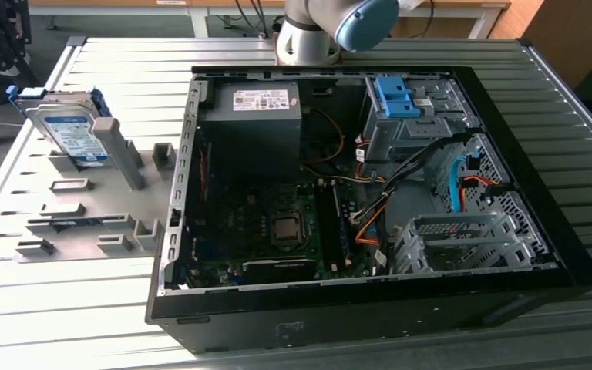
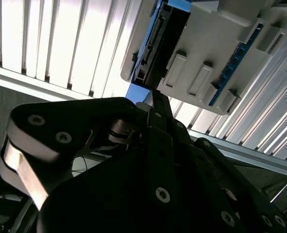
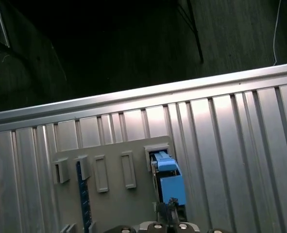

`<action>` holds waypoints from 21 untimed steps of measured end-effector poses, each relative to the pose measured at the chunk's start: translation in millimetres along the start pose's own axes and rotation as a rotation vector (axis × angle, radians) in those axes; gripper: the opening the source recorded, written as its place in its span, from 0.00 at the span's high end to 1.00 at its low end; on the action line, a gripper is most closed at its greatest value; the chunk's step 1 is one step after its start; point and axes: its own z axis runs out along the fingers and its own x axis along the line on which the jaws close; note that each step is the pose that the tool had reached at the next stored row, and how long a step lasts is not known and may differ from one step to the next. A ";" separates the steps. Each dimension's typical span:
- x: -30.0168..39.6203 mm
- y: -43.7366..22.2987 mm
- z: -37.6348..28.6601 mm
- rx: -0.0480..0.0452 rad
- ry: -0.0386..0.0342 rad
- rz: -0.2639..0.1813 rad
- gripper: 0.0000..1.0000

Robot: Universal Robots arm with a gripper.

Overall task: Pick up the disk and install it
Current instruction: 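Pick up the disk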

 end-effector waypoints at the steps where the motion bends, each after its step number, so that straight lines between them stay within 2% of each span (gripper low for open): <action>1: -1.6 1.3 0.1 0.0000 0.0000 0.000 0.89; 3: -3.0 4.4 0.6 -0.0001 -0.0001 0.000 0.77; 4: -3.1 5.8 0.9 -0.0002 0.0001 0.000 0.77; 6: -3.1 9.2 2.2 -0.0001 0.0000 0.000 0.65; 9: -3.2 10.9 7.5 0.0000 0.0000 0.000 0.59; 10: -3.2 10.9 9.2 -0.0006 0.0002 0.000 0.53; 15: -3.2 10.9 17.3 -0.0116 0.0023 -0.004 0.53; 18: -3.1 10.8 19.4 -0.0127 0.0027 -0.026 0.53; 21: -3.5 10.9 20.2 -0.0127 0.0018 -0.029 0.53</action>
